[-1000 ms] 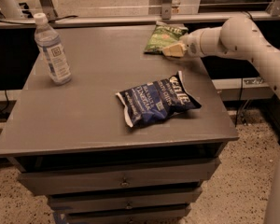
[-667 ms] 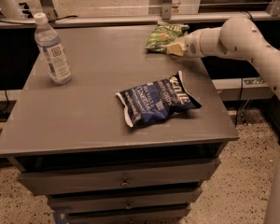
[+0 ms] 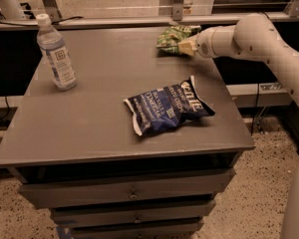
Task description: Move green jalapeno chip bag near blue plastic bottle
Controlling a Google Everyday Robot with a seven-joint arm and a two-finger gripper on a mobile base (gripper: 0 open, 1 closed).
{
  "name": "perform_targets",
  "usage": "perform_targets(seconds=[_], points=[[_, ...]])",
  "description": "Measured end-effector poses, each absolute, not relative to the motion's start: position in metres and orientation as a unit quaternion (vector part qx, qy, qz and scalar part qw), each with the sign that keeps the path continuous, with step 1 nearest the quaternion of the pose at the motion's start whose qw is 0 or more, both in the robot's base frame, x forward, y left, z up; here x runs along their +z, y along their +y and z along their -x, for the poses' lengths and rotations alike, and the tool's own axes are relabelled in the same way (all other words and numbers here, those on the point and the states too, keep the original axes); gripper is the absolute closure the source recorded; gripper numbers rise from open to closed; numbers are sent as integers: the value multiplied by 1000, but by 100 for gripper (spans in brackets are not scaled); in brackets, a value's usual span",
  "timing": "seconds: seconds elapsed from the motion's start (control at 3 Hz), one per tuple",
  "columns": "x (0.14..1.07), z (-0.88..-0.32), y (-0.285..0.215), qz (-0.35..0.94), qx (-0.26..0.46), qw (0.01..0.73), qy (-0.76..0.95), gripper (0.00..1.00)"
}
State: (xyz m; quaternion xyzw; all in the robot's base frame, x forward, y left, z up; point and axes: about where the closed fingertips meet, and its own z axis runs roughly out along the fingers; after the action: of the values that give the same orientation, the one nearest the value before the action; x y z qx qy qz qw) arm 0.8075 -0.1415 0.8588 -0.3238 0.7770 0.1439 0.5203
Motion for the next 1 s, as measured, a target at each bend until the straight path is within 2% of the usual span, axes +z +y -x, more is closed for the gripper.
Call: perform_targets(seconds=[0.33, 1.0], points=[[895, -811, -116, 353, 154, 546, 744, 100], [944, -791, -29, 448, 209, 569, 656, 100]])
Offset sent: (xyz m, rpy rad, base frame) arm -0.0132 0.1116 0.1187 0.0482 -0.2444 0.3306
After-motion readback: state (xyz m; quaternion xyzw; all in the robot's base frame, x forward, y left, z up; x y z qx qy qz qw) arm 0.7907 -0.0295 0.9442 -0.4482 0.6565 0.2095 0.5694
